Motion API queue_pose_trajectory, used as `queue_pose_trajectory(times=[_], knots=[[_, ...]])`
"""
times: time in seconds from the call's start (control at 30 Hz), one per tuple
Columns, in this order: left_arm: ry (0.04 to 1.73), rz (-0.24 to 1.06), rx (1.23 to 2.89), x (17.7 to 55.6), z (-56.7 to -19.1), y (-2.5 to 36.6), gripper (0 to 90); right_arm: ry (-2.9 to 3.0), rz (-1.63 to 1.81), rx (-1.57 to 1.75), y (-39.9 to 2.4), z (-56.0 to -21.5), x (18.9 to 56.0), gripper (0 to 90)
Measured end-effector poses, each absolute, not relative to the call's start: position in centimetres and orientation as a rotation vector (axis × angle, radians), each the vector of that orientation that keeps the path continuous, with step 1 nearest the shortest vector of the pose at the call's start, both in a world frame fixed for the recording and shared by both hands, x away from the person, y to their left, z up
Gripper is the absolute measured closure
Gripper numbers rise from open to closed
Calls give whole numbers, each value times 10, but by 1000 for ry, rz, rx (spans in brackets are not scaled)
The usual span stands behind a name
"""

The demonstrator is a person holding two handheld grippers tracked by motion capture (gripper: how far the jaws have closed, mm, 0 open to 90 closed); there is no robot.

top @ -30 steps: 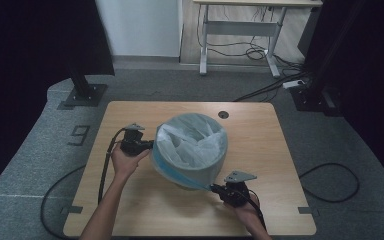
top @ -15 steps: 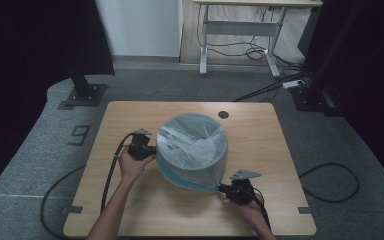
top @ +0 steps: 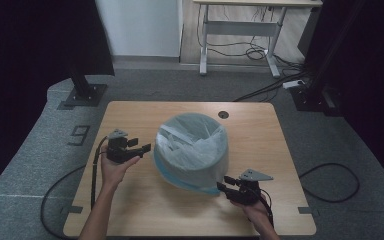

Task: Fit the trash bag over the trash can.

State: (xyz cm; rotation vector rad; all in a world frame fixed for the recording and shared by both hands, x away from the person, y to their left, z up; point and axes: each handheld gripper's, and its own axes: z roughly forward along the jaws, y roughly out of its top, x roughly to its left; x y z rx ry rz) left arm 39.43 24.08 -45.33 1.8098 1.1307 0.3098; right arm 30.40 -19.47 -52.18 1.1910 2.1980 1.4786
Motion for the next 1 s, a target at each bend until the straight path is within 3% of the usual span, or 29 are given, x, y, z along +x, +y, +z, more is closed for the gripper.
queue_pose_trajectory(times=[0.17,0.37,1.0], knots=[[1085,314,1810,386,-442,246,294,2114,1523,1197,-202,-515,298,388],[1023,325,1795,378,-425,247,294,2069,1557,1239,-217,-516,293,322],[884,350,1817,369,-390,237,299,2055,1527,1310,-227,-525,300,306]])
